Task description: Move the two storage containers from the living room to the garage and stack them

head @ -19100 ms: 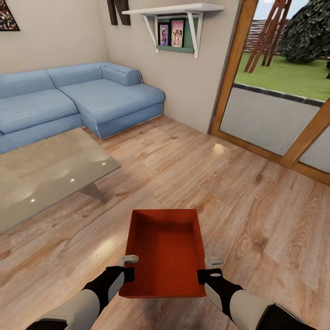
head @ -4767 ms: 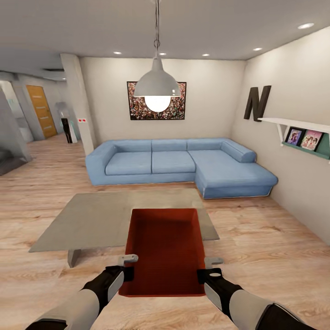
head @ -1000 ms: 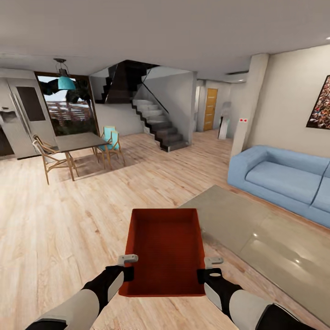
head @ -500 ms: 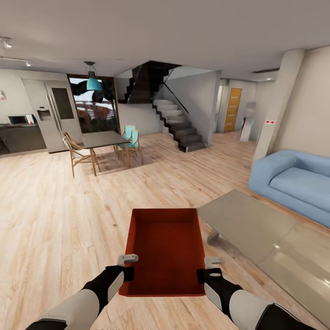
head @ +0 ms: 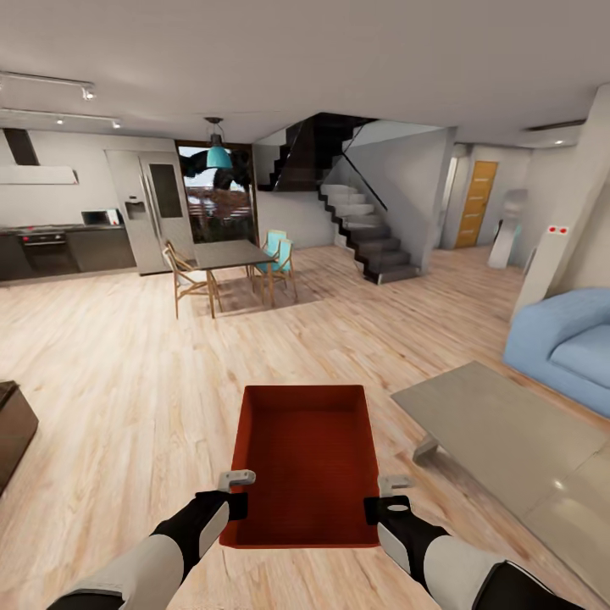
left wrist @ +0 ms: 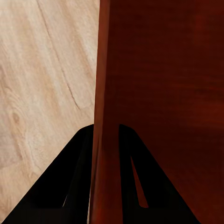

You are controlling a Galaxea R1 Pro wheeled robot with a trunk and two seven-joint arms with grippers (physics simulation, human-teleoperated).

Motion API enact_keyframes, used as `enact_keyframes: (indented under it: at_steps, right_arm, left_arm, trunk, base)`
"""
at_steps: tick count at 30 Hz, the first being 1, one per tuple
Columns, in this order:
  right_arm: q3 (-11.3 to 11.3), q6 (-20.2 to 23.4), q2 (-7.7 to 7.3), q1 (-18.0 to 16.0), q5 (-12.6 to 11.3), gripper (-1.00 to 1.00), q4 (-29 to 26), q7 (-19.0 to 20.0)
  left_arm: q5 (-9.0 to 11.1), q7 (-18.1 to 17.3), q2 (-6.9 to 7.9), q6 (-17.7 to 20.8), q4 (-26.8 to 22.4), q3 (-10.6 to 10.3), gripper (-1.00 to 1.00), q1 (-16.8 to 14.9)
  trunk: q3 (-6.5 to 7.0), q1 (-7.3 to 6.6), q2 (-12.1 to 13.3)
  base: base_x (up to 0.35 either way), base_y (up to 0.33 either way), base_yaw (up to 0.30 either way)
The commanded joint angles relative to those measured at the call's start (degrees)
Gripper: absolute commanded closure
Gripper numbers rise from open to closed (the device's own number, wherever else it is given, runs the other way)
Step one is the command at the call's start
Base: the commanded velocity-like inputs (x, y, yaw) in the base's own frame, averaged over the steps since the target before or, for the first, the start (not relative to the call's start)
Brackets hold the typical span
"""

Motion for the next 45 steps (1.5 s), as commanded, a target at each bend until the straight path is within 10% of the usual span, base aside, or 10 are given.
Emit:
enact_keyframes:
  at_steps: [1, 45]
  right_arm:
    - [-0.6, -1.0, -0.16, -0.1, 0.7, 1.0, -0.1, -0.5]
    - [-0.5, -0.9, -0.16, -0.1, 0.8, 1.0, -0.1, -0.5]
  left_arm:
    - [-0.6, 0.9, 0.13, 0.5, 0.1, 0.7, 1.0, 0.0]
    - [-0.1, 0.8, 0.15, -2.4, 0.5, 0.6, 1.0, 0.0]
  trunk:
    - [-0.13, 0.03, -0.1]
    - [-0.13, 0.03, -0.1]
  base:
    - [0.0, 0.0, 0.283]
    - [0.213, 0.0, 0.066]
